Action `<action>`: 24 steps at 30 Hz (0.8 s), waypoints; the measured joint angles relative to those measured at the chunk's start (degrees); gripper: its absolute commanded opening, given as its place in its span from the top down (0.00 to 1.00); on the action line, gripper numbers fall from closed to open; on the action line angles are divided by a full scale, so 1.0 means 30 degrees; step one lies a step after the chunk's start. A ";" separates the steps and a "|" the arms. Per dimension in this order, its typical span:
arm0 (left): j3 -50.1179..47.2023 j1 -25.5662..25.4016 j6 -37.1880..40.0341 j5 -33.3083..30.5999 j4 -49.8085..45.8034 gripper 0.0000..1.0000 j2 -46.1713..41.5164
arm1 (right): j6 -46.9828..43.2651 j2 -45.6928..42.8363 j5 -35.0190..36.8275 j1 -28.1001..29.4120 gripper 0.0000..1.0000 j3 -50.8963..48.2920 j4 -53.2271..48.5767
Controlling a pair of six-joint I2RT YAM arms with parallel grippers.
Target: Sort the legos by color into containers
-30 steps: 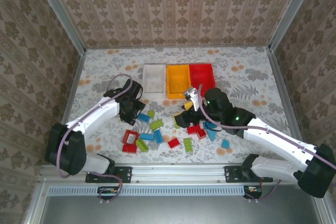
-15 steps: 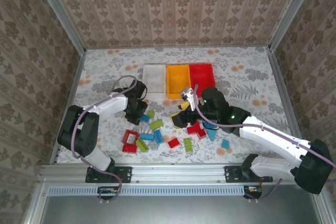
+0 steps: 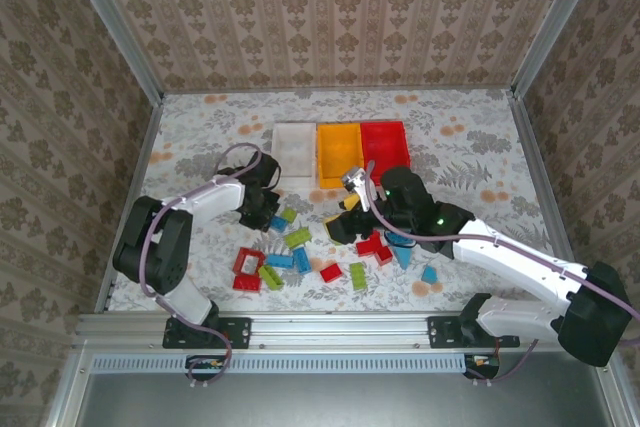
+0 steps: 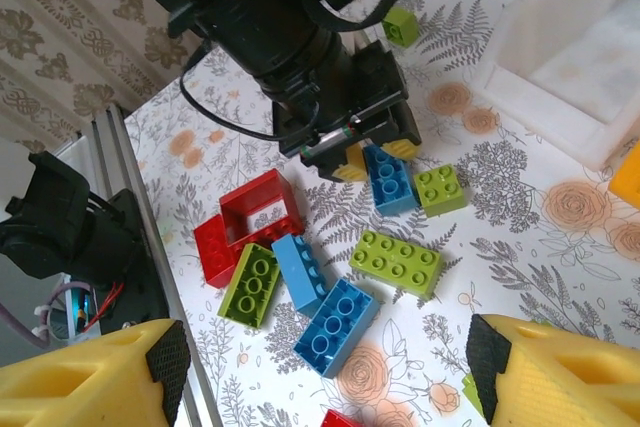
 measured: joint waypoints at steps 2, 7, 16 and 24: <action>0.0321 -0.0109 0.0437 -0.0444 -0.0750 0.77 -0.0415 | 0.0007 0.0044 0.0248 -0.0015 0.24 0.0066 0.0000; 0.3963 -0.1035 0.3206 -0.2025 -0.3016 0.77 -0.1195 | 0.0153 0.0044 0.1319 -0.0488 0.24 0.1013 0.0248; 1.3158 -0.1610 1.0921 -0.4102 -0.4896 0.78 0.2448 | 0.1472 0.0656 0.3271 -0.2178 0.24 0.2463 0.1719; 1.8921 -0.1610 1.5562 -0.4488 -0.6550 0.78 0.9041 | 0.2572 0.1902 0.3497 -0.3169 0.24 0.2747 0.2149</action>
